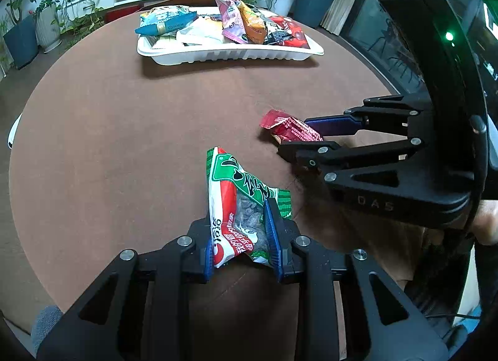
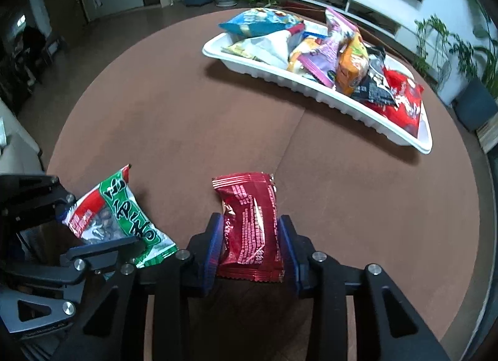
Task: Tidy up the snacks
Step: 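Carry the green and red packets over the white tray and lower them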
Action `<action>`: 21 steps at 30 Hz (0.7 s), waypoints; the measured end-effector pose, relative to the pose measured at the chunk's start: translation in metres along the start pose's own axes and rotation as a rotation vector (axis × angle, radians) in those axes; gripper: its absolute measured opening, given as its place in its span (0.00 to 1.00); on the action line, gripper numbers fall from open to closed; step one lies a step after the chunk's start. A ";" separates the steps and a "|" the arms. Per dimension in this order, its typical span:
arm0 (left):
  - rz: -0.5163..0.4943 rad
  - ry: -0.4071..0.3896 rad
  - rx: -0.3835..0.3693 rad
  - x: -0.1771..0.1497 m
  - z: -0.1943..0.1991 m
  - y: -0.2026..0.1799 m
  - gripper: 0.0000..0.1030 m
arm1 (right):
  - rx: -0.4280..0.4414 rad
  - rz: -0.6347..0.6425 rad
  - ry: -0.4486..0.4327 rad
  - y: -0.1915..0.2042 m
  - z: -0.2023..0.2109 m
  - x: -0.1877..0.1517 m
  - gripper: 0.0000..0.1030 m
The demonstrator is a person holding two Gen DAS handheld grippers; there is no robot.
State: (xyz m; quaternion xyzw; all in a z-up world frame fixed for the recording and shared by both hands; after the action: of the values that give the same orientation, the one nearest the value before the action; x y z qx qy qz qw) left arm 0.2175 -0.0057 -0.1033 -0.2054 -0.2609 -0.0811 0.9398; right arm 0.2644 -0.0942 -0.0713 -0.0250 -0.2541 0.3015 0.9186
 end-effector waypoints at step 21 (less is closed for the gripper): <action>-0.018 -0.001 0.008 -0.001 -0.001 -0.001 0.24 | 0.066 0.025 0.012 0.004 0.003 0.003 0.35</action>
State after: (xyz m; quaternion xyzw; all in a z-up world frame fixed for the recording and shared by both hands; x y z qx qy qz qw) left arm 0.2171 -0.0071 -0.1041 -0.1992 -0.2635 -0.0885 0.9397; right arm 0.2622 -0.0897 -0.0681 0.0002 -0.2384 0.3208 0.9166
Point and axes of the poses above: each gripper's, at about its wrist camera, not at the fingertips, and z roughly against the way its jaws point, y to its left, x to its top, the point moved 1 cm from there along -z, roughly the way its jaws point, and after that the axes turned 11 degrees about -x, right-handed, at the moved point
